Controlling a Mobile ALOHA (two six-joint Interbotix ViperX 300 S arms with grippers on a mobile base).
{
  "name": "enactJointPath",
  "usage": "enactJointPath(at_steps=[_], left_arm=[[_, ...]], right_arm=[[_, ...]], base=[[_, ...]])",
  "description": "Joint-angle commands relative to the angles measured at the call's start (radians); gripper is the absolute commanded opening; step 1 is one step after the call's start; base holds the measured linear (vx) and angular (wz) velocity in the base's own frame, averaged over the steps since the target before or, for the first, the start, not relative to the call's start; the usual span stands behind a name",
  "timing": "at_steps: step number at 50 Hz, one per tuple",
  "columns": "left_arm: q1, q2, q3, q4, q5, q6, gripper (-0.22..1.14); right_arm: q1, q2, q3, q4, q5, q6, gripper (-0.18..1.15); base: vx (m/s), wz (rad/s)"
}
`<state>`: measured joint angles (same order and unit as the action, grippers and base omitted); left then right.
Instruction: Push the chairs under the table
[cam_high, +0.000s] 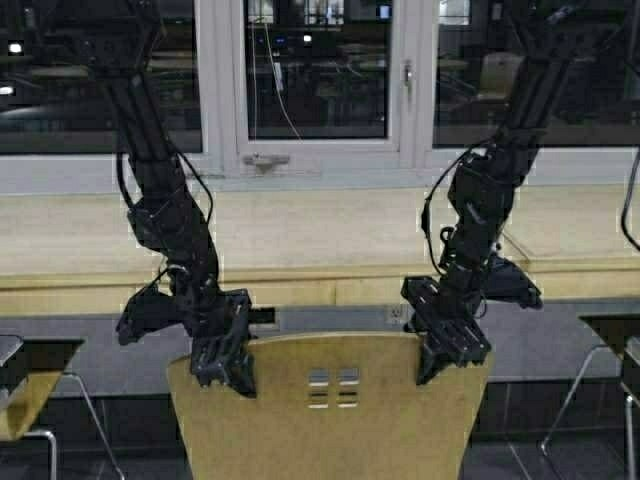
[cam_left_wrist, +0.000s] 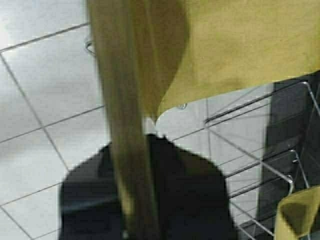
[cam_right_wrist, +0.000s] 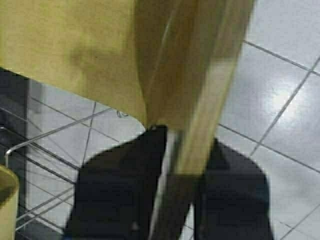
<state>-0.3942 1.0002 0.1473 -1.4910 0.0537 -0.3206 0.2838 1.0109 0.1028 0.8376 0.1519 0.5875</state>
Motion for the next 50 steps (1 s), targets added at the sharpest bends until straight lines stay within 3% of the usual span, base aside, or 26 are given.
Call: enactJointPath(at_steps=[1,50], left_arm=[[-0.003,-0.083,0.018,0.011,-0.008,0.043,0.04],[-0.011,-0.158,0.147,0.017,-0.021,0.043,0.04]], right_arm=[[0.032,-0.034,0.015,-0.012,-0.009,-0.046,0.04],[0.064,-0.061,0.117,-0.026,-0.012,-0.087,0.04]], base=[[0.23,0.06],[0.27,-0.01]])
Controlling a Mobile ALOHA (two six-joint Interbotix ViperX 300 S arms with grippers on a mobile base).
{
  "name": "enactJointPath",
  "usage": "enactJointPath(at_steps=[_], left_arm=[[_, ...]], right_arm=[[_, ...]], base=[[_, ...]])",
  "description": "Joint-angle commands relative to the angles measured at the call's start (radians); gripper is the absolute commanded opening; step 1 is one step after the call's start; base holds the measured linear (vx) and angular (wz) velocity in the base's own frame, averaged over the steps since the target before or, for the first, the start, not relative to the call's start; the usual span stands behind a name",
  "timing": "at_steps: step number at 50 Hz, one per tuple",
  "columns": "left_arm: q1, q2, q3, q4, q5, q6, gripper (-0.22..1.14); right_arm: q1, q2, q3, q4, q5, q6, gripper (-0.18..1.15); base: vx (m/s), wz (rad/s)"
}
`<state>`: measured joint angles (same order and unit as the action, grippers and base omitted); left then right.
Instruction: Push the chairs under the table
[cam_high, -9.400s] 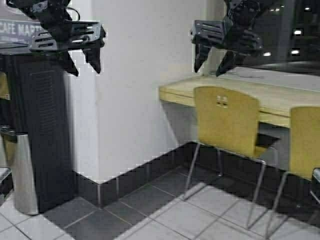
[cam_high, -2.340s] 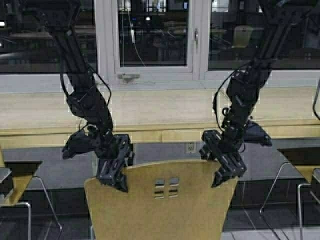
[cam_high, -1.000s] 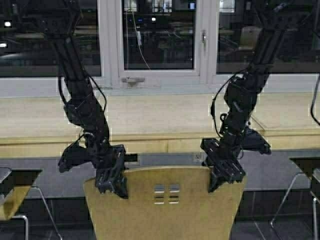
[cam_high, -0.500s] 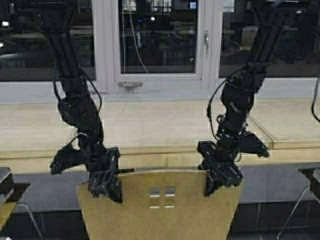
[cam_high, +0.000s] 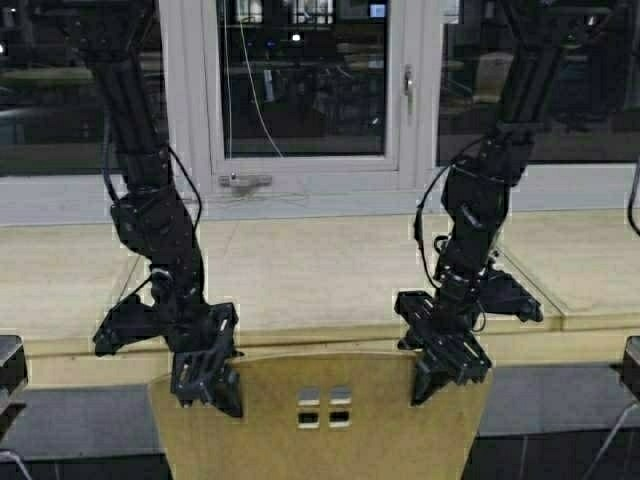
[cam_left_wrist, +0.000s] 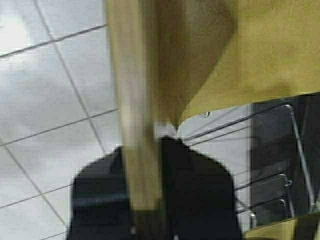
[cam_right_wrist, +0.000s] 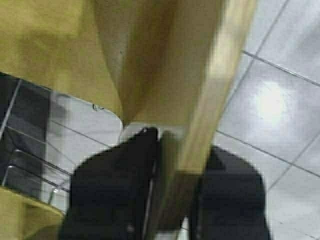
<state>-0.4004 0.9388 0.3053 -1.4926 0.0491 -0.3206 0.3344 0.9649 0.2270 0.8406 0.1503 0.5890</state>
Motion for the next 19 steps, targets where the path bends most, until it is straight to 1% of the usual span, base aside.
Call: enactJointPath(at_steps=[1,10,14,19], left_arm=[[-0.008,-0.095,-0.011,0.018,-0.018,0.043,0.04],[-0.009,-0.103,0.005,0.018,-0.025,0.044,0.07],[-0.011,-0.114,0.032,0.02,-0.025,0.046,0.13],[-0.011,-0.115,0.057,0.029,-0.023,0.049,0.23]], right_arm=[[0.014,-0.015,-0.006,-0.029,-0.012,-0.092,0.04],[0.02,-0.015,0.051,-0.032,-0.028,-0.1,0.04],[0.02,-0.015,0.08,-0.035,-0.029,-0.103,0.04],[0.02,-0.018,0.1,-0.057,-0.029,-0.127,0.05]], base=[[0.21,0.05],[0.22,0.05],[0.2,0.05],[0.16,0.02]])
